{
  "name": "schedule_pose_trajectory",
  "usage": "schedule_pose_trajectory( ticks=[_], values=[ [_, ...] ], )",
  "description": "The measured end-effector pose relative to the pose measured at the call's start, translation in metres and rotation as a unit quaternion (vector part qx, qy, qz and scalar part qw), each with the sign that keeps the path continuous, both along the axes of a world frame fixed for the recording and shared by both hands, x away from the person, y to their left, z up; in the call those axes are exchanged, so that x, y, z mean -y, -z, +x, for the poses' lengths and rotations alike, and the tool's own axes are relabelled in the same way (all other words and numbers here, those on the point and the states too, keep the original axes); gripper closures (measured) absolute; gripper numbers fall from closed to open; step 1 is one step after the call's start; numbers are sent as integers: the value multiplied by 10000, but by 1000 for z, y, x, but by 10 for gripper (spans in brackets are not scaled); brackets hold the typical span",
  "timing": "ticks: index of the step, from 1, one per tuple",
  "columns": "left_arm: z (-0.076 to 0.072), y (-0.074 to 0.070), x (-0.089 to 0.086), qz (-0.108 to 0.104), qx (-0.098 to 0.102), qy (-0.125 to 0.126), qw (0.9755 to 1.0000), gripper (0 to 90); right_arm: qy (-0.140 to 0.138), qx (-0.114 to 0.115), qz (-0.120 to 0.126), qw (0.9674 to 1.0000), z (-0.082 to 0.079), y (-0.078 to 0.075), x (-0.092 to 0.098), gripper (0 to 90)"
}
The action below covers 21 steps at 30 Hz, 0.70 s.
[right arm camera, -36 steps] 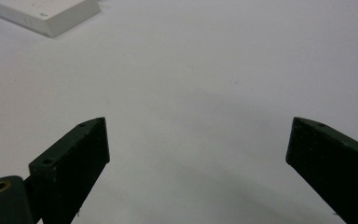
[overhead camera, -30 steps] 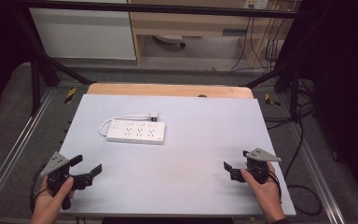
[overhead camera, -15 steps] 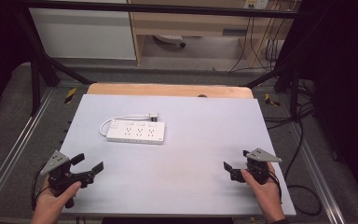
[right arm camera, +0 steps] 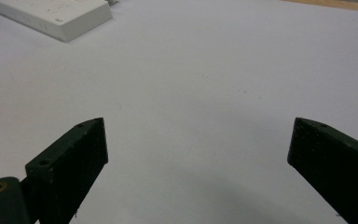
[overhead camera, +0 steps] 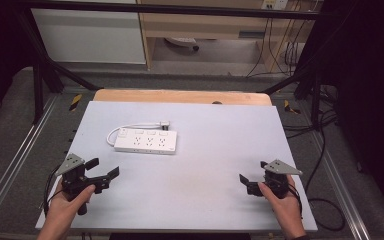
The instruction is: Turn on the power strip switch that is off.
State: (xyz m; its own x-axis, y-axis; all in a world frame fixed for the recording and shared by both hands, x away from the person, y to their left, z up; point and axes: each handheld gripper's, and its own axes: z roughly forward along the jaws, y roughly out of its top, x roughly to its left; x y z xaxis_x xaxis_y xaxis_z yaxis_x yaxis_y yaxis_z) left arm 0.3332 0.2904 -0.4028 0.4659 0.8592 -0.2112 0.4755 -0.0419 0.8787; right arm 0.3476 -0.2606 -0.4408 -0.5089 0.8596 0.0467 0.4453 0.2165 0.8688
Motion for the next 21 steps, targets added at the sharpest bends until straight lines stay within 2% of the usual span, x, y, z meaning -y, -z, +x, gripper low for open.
schedule_pose_trajectory(
  ticks=[4, 10, 19, 21],
  values=[
    [9, -7, 7, -96, 34, 40, 9999, 91, -60, -8, -27, 10000, -1, 0, -2, 51],
    [17, -12, 15, -76, 147, 88, 9998, 88, -54, 34, -29, 10000, -2, -1, -1, 48],
    [29, -12, 25, -17, 274, 66, 9996, 89, -58, 25, -22, 10000, -3, -2, -3, 46],
    [35, -15, 29, -17, 385, 67, 9992, 91, -55, 23, -22, 10000, -3, -2, -2, 46]
  ],
)
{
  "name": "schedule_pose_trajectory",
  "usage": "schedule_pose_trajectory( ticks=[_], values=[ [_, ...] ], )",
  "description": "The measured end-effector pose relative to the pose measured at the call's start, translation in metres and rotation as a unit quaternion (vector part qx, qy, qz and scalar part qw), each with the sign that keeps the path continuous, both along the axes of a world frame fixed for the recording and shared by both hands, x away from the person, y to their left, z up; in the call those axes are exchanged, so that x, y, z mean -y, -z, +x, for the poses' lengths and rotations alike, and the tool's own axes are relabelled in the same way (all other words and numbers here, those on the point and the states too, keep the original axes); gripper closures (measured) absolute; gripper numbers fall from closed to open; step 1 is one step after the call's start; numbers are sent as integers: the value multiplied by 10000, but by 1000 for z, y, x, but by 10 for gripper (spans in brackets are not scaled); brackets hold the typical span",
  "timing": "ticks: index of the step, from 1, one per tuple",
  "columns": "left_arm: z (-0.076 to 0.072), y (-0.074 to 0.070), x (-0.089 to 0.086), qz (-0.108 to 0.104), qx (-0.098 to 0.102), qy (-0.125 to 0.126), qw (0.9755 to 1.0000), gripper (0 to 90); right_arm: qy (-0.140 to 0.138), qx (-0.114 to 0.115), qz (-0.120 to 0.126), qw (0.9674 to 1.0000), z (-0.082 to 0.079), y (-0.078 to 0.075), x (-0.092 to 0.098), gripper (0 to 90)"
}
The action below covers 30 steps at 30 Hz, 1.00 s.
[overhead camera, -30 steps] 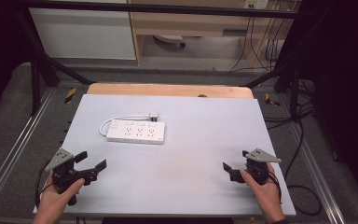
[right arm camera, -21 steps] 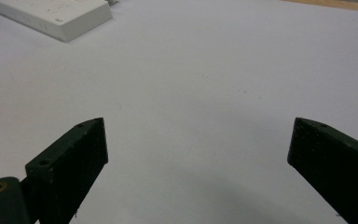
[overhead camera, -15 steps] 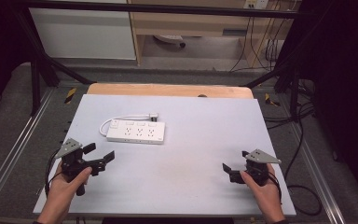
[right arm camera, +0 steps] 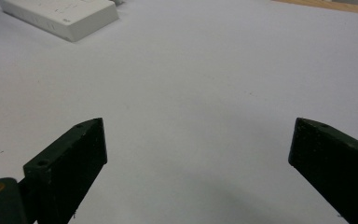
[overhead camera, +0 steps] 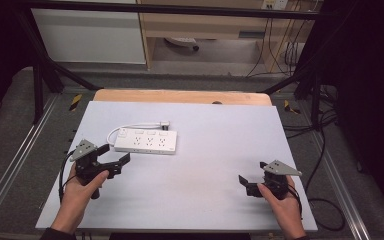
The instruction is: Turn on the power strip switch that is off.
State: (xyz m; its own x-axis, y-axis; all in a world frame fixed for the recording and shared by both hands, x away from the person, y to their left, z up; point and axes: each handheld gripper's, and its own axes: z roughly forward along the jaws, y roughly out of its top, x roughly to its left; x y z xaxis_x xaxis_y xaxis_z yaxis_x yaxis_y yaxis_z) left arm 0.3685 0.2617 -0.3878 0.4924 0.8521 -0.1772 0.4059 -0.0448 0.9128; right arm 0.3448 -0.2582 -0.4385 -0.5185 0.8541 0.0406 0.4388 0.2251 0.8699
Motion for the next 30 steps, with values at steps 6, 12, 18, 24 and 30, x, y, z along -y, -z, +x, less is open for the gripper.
schedule_pose_trajectory(
  ticks=[6, 12, 18, 24, 30],
  values=[
    [18, -7, 7, 35, 84, -17, 10000, 95, 19, -44, -2, 10000, 2, 1, 0, 46],
    [35, -11, 12, 72, 150, -73, 9998, 95, -1, -26, -12, 10000, 1, 1, 0, 46],
    [46, -14, 19, 121, 173, -91, 9997, 96, 20, -21, 37, 10000, 0, -1, 1, 46],
    [64, -16, 23, 283, 216, -114, 9993, 98, 21, -17, 75, 10000, 0, -1, 1, 45],
    [79, -13, 29, 323, 219, -156, 9991, 100, 36, -7, 89, 10000, 0, -1, 1, 43]
  ],
)
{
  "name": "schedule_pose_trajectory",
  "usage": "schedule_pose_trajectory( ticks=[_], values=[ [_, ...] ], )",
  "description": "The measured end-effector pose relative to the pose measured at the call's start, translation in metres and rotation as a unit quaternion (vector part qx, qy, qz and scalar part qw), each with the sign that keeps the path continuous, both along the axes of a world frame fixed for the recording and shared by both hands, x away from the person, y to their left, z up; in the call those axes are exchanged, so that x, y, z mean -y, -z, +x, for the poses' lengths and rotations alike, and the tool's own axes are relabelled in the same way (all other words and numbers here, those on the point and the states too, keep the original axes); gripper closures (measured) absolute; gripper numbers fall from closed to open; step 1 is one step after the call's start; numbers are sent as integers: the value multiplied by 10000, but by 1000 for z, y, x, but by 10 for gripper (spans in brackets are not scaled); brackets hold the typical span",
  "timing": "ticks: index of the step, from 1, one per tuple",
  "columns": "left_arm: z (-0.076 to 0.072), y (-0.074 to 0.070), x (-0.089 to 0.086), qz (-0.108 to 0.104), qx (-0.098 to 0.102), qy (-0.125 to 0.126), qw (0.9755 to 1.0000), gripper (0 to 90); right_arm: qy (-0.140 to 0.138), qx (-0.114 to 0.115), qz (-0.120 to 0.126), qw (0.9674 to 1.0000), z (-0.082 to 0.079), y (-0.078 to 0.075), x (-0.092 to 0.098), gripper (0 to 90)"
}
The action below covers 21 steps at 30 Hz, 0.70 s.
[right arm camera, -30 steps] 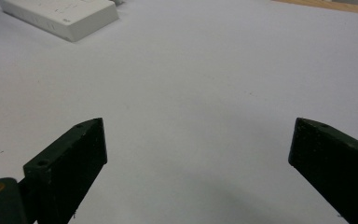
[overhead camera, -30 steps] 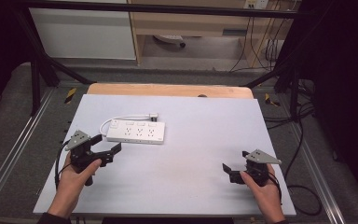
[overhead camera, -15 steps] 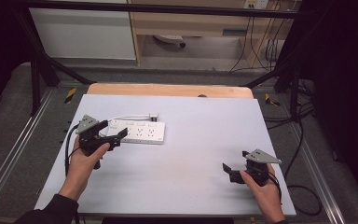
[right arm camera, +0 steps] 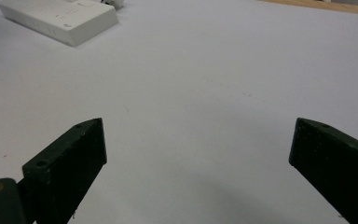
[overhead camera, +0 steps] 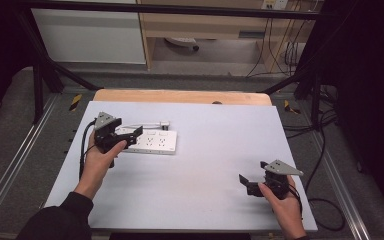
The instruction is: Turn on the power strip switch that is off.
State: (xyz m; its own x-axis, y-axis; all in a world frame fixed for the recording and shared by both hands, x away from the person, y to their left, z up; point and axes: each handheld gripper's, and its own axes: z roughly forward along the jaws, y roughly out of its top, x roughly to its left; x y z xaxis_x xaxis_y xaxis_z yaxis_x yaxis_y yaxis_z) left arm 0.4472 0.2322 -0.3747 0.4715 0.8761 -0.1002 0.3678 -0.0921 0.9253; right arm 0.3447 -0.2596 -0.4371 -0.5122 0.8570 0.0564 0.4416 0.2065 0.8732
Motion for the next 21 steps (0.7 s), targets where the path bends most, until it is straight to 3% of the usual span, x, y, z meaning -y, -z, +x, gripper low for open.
schedule_pose_trajectory(
  ticks=[13, 21],
  values=[
    [21, -1, 21, 124, -95, 63, 9999, 106, 3, -3, 16, 10000, -1, -1, 1, 42],
    [28, 1, 31, 148, -34, 57, 9999, 112, 29, 21, 48, 10000, -1, -1, 2, 42]
  ],
)
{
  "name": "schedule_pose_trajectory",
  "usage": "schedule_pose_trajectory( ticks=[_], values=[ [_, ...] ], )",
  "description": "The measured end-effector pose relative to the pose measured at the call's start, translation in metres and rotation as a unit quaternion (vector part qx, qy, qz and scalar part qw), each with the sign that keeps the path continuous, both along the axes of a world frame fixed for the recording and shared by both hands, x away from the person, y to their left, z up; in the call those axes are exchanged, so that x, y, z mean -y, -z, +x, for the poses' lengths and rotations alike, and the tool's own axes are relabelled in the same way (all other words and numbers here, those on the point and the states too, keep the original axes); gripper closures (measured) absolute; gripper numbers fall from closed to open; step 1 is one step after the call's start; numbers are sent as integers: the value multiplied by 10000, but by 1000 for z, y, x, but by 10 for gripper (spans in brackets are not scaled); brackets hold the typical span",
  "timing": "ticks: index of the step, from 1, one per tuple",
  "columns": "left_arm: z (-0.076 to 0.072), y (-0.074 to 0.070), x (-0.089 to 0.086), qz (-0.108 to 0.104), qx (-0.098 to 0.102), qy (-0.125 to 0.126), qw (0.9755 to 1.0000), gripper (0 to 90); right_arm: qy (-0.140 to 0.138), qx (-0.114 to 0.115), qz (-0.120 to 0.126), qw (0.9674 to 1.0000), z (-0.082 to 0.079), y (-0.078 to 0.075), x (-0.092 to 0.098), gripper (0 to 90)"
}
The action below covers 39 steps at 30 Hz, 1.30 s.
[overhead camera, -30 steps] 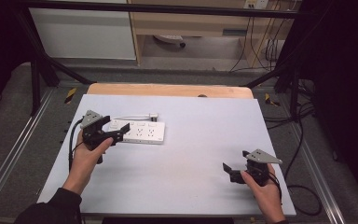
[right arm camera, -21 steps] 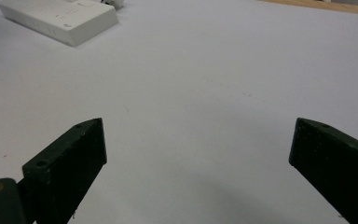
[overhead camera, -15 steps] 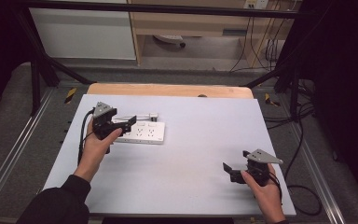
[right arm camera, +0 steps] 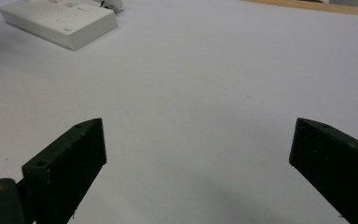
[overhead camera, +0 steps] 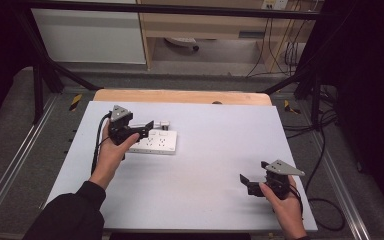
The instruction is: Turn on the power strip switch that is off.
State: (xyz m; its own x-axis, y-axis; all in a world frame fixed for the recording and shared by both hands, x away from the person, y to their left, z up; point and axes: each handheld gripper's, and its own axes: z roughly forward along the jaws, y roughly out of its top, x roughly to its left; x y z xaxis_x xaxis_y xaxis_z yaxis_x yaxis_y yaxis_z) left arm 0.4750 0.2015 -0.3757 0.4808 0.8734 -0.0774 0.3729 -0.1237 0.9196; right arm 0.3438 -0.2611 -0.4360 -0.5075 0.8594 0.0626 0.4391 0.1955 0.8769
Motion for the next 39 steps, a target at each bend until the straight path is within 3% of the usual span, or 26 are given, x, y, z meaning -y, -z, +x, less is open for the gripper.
schedule_pose_trajectory(
  ticks=[21, 39],
  values=[
    [19, 11, 21, 74, -183, 111, 9997, 115, -19, -22, -48, 10000, 0, 0, 0, 45],
    [30, 26, 30, 251, -500, 144, 9983, 125, -24, -15, -10, 10000, -1, -1, 0, 49]
  ],
)
